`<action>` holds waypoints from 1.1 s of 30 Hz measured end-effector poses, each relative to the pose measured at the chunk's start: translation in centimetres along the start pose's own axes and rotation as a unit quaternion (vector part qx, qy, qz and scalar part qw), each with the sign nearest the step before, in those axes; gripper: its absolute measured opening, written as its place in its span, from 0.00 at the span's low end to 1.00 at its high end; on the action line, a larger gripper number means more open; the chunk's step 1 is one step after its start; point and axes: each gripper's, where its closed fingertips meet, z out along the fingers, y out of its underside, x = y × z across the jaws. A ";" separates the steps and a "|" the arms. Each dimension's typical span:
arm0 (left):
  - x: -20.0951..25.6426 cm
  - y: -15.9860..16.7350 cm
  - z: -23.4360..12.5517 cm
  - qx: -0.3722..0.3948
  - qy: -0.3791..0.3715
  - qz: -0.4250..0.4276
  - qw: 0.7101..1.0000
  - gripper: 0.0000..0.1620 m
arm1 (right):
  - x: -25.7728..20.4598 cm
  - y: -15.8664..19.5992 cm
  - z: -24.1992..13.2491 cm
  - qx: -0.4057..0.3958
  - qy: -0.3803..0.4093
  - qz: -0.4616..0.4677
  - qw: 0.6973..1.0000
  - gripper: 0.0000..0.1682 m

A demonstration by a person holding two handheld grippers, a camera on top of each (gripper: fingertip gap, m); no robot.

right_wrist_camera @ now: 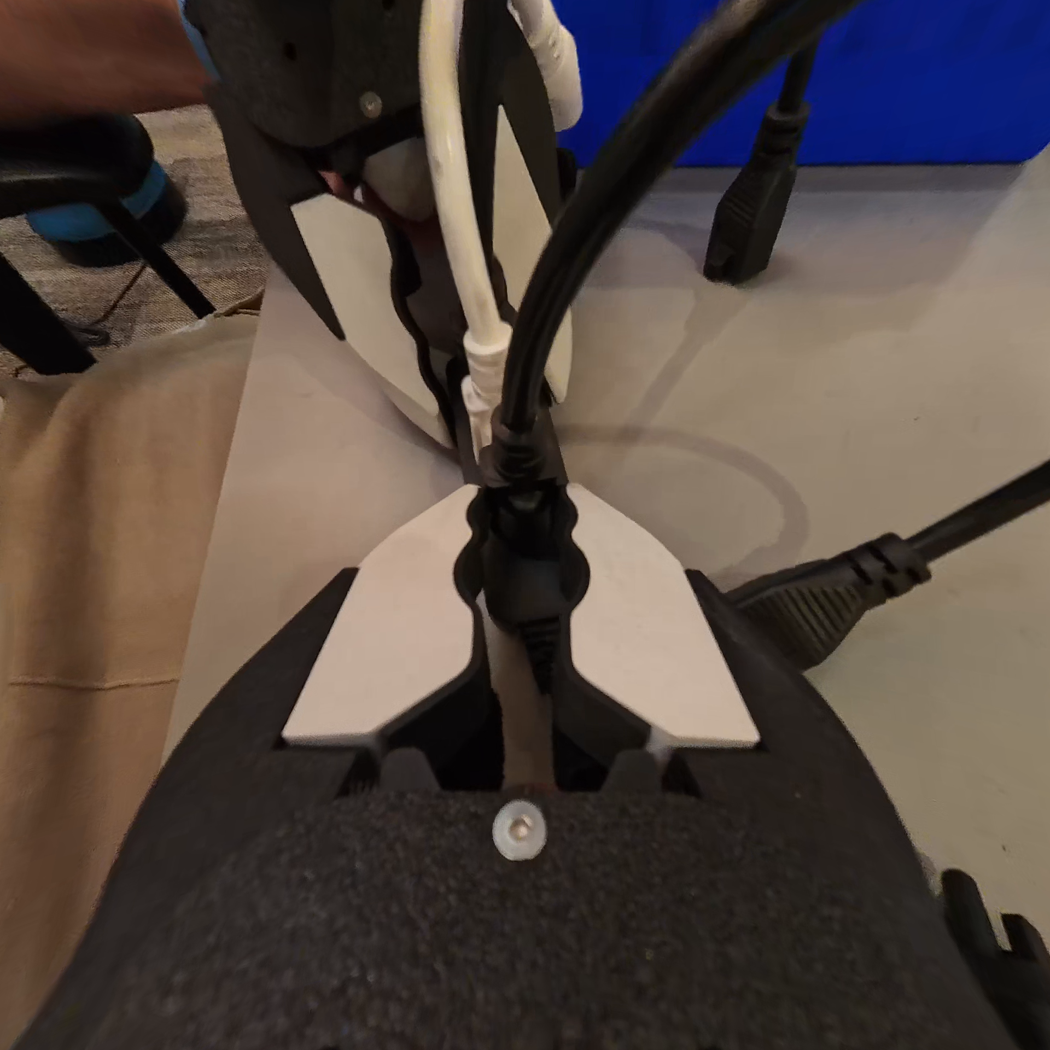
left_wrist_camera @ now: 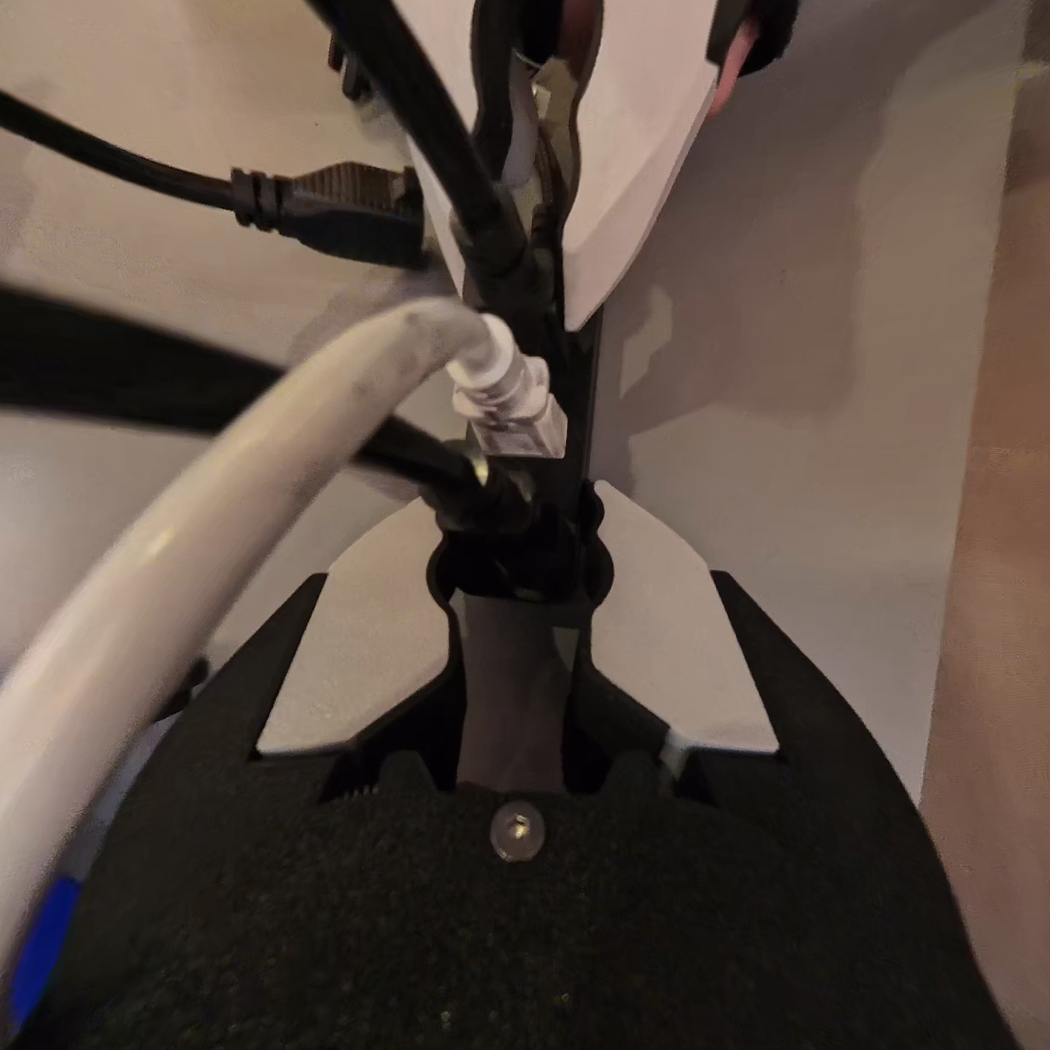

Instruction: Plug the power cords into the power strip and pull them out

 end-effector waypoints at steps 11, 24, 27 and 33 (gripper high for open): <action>0.3 0.0 -0.1 0.020 0.009 -0.006 1.000 0.26 | -0.4 -1.0 -0.4 -0.063 0.022 -0.073 0.995 0.18; 0.3 -0.1 0.0 0.034 -0.005 -0.009 0.999 0.26 | 0.7 0.9 -0.3 -0.274 0.038 -0.222 0.935 0.17; 0.3 0.0 -0.2 0.035 -0.003 -0.009 0.999 0.26 | 0.5 0.9 0.0 -0.251 0.036 -0.199 0.947 0.16; 0.5 0.1 -0.4 0.039 -0.002 0.001 0.999 0.26 | -0.3 1.2 0.1 -0.154 0.011 -0.092 0.984 0.10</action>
